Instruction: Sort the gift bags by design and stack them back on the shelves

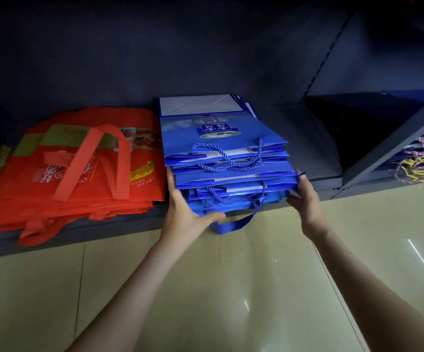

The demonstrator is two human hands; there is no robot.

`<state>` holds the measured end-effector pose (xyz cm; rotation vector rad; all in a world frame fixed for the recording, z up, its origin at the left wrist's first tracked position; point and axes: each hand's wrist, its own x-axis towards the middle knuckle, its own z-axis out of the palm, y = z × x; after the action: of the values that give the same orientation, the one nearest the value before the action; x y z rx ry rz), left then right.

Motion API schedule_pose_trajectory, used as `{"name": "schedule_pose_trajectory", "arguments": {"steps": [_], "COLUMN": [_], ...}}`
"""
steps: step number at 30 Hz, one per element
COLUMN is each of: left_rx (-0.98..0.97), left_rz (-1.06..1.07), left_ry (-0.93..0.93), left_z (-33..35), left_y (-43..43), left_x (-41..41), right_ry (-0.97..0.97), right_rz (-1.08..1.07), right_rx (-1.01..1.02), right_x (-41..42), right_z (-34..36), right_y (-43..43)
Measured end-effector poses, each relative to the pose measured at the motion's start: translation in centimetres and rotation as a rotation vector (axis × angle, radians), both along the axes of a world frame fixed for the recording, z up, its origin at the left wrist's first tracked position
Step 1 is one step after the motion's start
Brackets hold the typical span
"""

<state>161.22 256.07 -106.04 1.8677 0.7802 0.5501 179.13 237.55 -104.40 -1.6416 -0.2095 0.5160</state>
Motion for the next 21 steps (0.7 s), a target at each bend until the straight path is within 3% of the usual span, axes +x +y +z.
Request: {"name": "schedule_pose_trajectory", "arguments": {"steps": [2,5,8,15,21], "left_rx": [-0.157,-0.472,-0.442,-0.176,-0.126], "left_rz": [-0.015,0.202,0.24,0.18,0.106], "left_ry": [-0.228,-0.511,-0.429,-0.113,-0.069], "left_z": [0.9,2.6,4.7,5.9,6.4], "left_y": [-0.1,1.4,3.4,1.4,1.9], "left_x": [-0.6,0.2,2.3,4.6,3.9], "right_ry": [0.025,0.039,0.081,0.049,-0.183], "right_rz": [-0.077,-0.12,-0.17,-0.376,-0.319], "right_rx": [0.04,0.094,0.115,-0.103,-0.258], "right_x": [0.3,0.9,1.3,1.7,1.7], "right_z": [0.4,1.6,2.4,3.1,3.0], "right_y": [0.4,1.9,3.5,5.3,4.3]}}
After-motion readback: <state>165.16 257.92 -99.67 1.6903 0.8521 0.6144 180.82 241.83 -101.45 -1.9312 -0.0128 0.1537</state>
